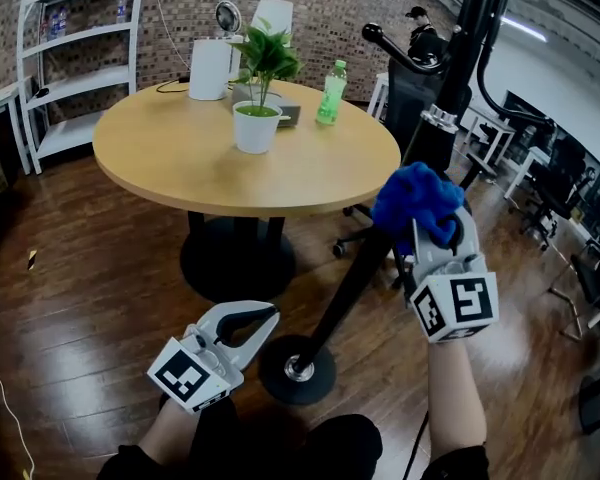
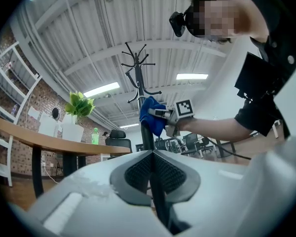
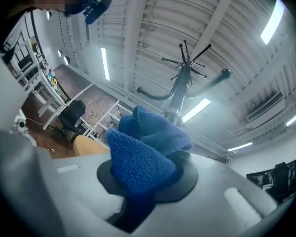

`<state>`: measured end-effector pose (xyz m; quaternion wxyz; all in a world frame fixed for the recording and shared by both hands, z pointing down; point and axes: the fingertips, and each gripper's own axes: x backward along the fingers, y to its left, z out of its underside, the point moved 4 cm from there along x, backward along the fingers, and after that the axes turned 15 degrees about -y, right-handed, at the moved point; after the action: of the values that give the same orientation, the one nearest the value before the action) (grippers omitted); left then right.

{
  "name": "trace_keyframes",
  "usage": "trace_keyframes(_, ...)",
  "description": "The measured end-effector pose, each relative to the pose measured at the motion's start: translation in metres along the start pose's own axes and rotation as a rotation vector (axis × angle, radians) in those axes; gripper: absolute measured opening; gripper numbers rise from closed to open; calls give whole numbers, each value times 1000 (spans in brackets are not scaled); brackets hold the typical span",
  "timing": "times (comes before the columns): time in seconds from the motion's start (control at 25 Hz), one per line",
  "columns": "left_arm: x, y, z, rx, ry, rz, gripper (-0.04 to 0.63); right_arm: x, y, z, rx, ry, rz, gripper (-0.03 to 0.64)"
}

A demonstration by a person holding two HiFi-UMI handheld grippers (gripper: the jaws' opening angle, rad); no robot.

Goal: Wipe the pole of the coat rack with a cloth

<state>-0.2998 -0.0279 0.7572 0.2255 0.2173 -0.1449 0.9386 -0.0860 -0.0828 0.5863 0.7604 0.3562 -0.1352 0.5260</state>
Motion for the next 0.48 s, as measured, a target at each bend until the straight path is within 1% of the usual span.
trace_keyframes(0.04, 1, -1, 3, -1, 13, 6, 3, 16, 11, 19, -15, 15, 2, 72)
trace_keyframes(0.12, 5, -1, 9, -7, 50, 16, 3, 51, 35, 61, -81, 57, 15, 72)
trace_keyframes(0.2, 6, 0, 11, 0, 50, 6, 3, 88, 57, 106, -161, 105, 28, 72)
trace_keyframes(0.28, 6, 2, 13, 16, 39, -7, 3, 123, 79, 147, -223, 163, 34, 72)
trace_keyframes(0.48, 10, 2, 31, 16, 102, 11, 3, 190, 127, 232, -317, 344, 18, 72)
